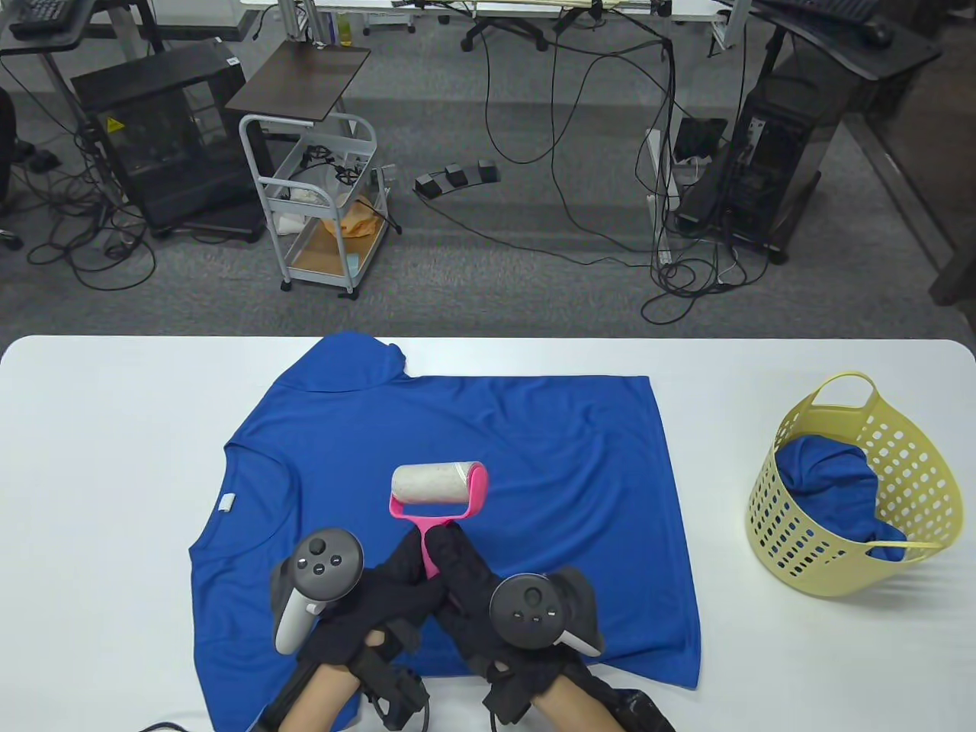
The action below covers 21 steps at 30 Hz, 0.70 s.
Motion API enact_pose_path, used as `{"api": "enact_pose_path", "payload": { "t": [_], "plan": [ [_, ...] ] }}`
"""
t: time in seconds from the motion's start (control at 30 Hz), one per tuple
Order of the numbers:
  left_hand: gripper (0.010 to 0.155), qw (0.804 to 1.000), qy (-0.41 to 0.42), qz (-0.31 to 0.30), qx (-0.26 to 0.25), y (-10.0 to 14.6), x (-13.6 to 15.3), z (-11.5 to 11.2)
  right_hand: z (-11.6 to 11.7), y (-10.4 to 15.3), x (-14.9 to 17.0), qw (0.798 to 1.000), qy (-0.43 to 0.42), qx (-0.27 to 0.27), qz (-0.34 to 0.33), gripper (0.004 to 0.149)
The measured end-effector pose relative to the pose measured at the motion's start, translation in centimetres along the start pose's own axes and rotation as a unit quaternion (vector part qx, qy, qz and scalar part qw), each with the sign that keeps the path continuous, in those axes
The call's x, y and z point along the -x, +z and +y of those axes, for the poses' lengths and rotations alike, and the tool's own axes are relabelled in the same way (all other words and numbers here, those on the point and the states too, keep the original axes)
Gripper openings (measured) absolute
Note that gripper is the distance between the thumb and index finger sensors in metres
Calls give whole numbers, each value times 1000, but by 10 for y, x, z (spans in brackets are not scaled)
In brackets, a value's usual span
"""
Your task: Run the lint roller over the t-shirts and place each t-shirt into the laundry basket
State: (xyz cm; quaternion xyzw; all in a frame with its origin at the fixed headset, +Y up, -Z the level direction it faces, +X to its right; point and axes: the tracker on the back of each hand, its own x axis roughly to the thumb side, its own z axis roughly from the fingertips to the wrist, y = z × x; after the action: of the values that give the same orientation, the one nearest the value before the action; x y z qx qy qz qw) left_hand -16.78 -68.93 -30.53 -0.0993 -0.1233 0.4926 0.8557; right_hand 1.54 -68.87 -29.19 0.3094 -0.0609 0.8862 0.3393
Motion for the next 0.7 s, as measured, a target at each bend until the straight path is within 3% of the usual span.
{"api": "enact_pose_path", "payload": {
  "t": [0.13,0.27,0.37,0.47,0.6,0.7],
  "plan": [
    [74,996,-56,-2,-62,-3,3,-1,4,5,4,997,71,20,16,67],
    [72,989,-93,12,-111,-2,11,14,-12,15,15,986,131,82,57,61],
    [71,975,-136,31,-171,2,23,47,-30,23,34,967,199,114,108,62],
    [70,949,-196,82,-232,8,47,90,-41,30,59,945,256,132,156,63],
    [70,918,-203,190,-282,22,92,149,-45,34,86,933,264,101,222,65],
    [67,892,-198,260,-311,32,126,179,-46,35,97,930,258,73,250,67]
  ]
}}
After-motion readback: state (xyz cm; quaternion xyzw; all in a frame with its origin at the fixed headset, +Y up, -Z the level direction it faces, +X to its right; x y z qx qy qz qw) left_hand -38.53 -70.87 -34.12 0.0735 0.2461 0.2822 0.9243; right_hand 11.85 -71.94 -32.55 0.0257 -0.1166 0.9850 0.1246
